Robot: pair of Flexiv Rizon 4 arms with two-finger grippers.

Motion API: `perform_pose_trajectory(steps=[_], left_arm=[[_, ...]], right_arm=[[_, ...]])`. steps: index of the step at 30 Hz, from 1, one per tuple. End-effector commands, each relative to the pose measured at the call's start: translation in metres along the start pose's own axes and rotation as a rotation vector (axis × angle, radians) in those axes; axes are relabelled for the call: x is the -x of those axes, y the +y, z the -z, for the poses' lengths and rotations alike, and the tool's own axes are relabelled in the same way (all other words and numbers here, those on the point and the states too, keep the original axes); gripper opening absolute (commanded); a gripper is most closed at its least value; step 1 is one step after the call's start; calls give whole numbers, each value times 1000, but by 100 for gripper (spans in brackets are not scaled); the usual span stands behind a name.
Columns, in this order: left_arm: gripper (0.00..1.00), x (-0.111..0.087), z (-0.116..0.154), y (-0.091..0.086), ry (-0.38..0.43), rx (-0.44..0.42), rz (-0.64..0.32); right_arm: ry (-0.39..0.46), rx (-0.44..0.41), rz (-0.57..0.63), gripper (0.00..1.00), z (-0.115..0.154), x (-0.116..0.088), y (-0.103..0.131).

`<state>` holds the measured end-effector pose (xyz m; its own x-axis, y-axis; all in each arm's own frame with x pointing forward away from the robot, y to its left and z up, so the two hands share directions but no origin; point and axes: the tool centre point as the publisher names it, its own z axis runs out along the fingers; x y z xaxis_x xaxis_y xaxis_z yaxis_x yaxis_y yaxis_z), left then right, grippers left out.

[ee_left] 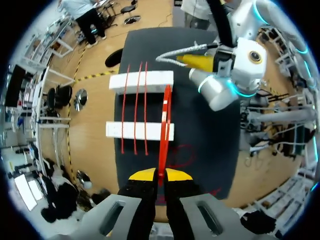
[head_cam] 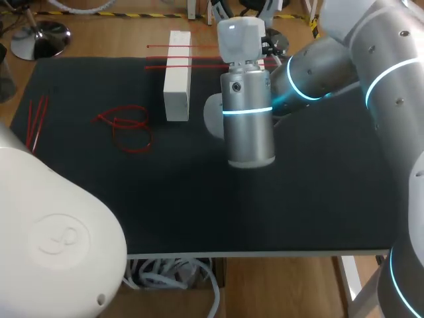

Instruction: Grab the tape and strap the tape.

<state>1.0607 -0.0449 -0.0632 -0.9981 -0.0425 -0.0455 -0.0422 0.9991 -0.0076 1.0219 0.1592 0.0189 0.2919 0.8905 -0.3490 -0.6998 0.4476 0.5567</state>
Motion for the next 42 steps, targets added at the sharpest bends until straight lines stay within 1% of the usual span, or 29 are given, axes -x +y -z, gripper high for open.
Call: perform_pose_trajectory(steps=[1,3,4,6,7,8,9,10,11,12,14,15,17,18,21,23,25,27,29,33,40,41,42], left_arm=[[0,9,-13,26,47,31,64],[0,11,-21,42,82,28,96],[0,11,-26,49,101,50,120],[0,11,-38,62,176,17,131],[0,10,-46,68,221,22,158],[0,8,-52,74,250,-1,163],[0,7,-57,79,301,-10,161],[0,4,-62,83,333,-19,194],[0,1,-64,88,352,-41,194],[0,-1,-67,90,385,-43,191],[0,-6,-71,96,414,-35,200],[0,-7,-74,97,443,-20,194],[0,-12,-81,100,478,-23,192],[0,-14,-85,98,503,-16,190],[0,-22,-104,100,562,-31,189],[0,-26,-116,99,584,-71,187],[0,-30,-127,98,607,-86,192],[0,-33,-139,96,638,-80,192],[0,-36,-146,96,646,-88,195],[0,-39,-151,96,660,-87,203],[0,-40,-156,100,688,-44,223],[11,-40,-157,101,698,-35,232],[25,-40,-158,102,702,-37,237]], right_arm=[[6,-4,0,100,-2,3,4],[6,-4,0,100,-2,3,4],[6,-4,0,100,-2,3,4],[6,-4,0,100,-2,3,4],[6,-4,0,100,-2,3,4],[6,-4,0,100,-2,3,4],[6,-4,0,100,-2,3,4],[6,-4,0,100,-2,3,4],[6,-4,0,100,-2,3,4],[6,-4,0,100,-2,3,4],[6,-4,0,100,-2,3,4],[6,-4,0,100,-2,3,4],[6,-4,0,100,-2,3,4],[6,-4,0,100,-2,3,4],[6,-4,0,100,-2,3,4],[6,-4,0,100,-2,3,4],[6,-4,0,100,-2,3,4],[6,-4,0,100,-2,3,4],[6,-4,0,100,-2,3,4],[6,-4,0,100,-2,3,4],[6,-4,0,100,-2,3,4],[6,-4,0,100,-2,3,4],[6,-4,0,100,-2,3,4]])
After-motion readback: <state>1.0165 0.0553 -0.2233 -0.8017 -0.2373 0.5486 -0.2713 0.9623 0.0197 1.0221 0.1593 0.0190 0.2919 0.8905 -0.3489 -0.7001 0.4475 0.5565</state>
